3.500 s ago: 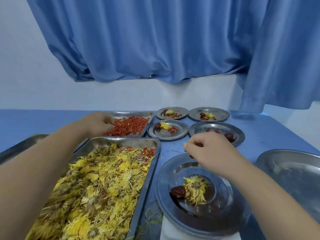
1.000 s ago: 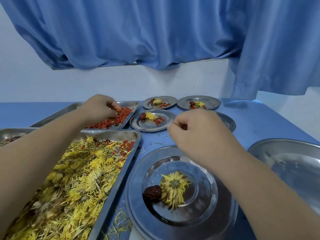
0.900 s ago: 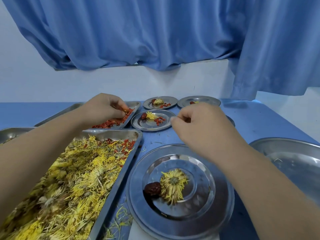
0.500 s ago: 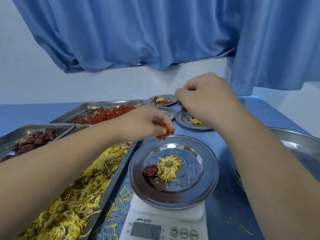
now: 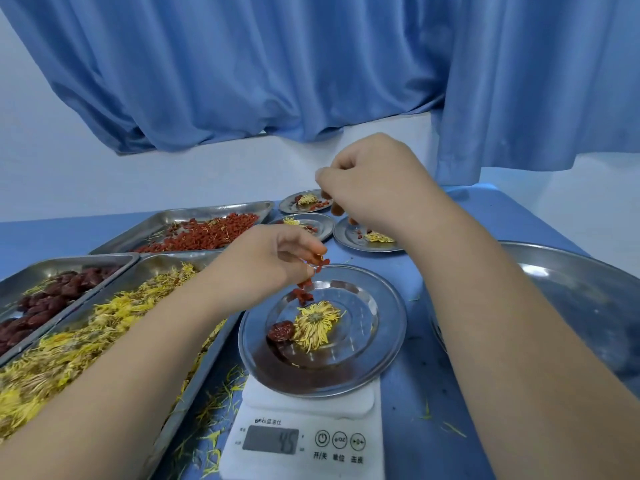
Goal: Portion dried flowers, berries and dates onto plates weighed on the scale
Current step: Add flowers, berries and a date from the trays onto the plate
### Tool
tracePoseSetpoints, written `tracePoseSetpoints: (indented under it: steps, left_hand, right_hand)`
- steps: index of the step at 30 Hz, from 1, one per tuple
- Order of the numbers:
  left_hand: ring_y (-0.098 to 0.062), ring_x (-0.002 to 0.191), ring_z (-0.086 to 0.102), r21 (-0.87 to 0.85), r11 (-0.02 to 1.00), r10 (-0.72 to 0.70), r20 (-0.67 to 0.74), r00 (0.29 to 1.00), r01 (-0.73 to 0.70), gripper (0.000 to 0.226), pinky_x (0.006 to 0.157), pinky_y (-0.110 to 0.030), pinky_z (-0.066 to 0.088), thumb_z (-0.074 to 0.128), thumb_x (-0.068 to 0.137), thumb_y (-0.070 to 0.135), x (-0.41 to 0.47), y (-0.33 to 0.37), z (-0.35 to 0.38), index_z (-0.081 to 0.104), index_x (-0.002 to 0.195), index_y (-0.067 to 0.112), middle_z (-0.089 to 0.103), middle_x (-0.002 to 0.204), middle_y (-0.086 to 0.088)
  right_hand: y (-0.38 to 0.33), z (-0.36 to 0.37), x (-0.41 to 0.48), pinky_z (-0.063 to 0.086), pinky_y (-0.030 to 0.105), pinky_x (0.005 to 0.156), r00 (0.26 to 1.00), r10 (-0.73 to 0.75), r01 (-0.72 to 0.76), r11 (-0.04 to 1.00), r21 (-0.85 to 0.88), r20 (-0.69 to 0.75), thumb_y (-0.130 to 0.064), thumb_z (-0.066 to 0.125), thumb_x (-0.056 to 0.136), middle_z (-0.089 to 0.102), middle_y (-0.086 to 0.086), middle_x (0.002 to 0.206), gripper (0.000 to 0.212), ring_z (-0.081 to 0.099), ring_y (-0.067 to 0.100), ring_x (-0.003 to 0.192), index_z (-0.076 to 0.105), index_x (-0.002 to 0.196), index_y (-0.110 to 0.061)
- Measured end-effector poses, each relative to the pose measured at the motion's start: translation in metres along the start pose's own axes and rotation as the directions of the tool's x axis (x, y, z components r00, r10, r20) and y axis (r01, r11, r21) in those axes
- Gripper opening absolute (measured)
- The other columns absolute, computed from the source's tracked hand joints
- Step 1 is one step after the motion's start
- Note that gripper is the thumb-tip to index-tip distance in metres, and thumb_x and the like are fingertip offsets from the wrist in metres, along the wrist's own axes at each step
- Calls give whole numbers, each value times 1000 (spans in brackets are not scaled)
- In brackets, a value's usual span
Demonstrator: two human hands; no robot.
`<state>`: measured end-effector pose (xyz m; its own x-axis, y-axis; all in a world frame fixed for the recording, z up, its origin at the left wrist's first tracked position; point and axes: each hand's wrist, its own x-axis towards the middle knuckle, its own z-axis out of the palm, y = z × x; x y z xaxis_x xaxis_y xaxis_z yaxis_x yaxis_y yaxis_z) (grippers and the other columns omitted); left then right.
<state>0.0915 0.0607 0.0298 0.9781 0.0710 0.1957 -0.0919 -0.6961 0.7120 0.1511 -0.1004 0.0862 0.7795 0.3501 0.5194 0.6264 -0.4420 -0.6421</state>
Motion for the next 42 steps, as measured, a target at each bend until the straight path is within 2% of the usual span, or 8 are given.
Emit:
tracePoseSetpoints:
  steps: [7, 11, 15, 19, 24, 32, 37, 42]
  left_hand:
    - [-2, 72, 65, 252, 967, 11, -154, 988, 28, 14, 72, -22, 52, 76, 81, 19, -12, -2, 0, 68, 78, 31, 71, 77, 8]
    - [5, 75, 64, 217, 976, 38, -229, 973, 13, 11, 68, -10, 47, 67, 90, 22, -22, -4, 1, 72, 90, 32, 72, 76, 13]
    - [1, 79, 64, 251, 967, -5, -175, 985, 49, 19, 68, -11, 48, 57, 96, 23, -27, -7, 0, 70, 98, 37, 71, 83, 14]
    - [-1, 81, 67, 150, 987, -34, -160, 987, 58, 24, 75, -18, 51, 57, 96, 13, -28, -13, -1, 67, 101, 35, 71, 89, 10]
    - [-16, 84, 67, 52, 996, -62, -212, 975, 75, 17, 79, -32, 55, 69, 86, 11, -31, -21, 0, 66, 87, 28, 68, 85, 5]
    - [-8, 82, 71, -278, 959, -96, -147, 985, 52, 20, 81, -32, 57, 54, 96, 12, -30, -25, -5, 69, 98, 26, 75, 91, 7]
    - [-12, 78, 72, -344, 938, -66, -108, 992, 25, 29, 69, -23, 54, 45, 97, 4, -27, -24, -2, 66, 99, 24, 73, 91, 1]
    - [-6, 77, 68, -334, 942, -18, -125, 992, -25, 31, 75, -27, 56, 62, 86, 2, -25, -25, 0, 67, 100, 29, 69, 91, 5]
  right_hand:
    - [1, 2, -1, 55, 48, 67, 999, -15, 16, 1000, -22, 46, -25, 54, 81, 69, 20, 86, 30, 50, 22, 59, 66, 83, 2]
    - [2, 5, -1, 55, 43, 65, 998, -37, 40, 998, -47, 58, -26, 55, 82, 69, 20, 87, 31, 45, 18, 57, 66, 83, 3]
    - [2, 9, -2, 54, 40, 64, 994, -56, 63, 995, -80, 89, -27, 56, 84, 69, 19, 87, 32, 47, 18, 56, 66, 84, 3]
    - [2, 9, -3, 51, 29, 55, 985, -80, 101, 986, -136, 153, -30, 56, 86, 70, 12, 80, 30, 55, 19, 57, 68, 78, -4]
    - [1, 5, -6, 43, 21, 43, 959, -85, 135, 976, -171, 269, -39, 57, 86, 70, 4, 70, 31, 61, 12, 52, 69, 73, -13]
    - [-11, -2, -15, 39, 16, 46, 917, 7, 110, 956, -270, 398, -43, 58, 86, 68, -13, 61, 29, 61, 2, 48, 65, 65, -25]
    - [-26, -10, -27, 47, 24, 57, 885, 68, 104, 936, -337, 462, -46, 55, 83, 68, -13, 67, 23, 66, 3, 57, 66, 73, -29]
    - [-38, -13, -45, 45, 25, 59, 923, 9, 155, 907, -392, 385, -49, 56, 83, 64, -13, 65, 20, 62, -1, 60, 66, 76, -33]
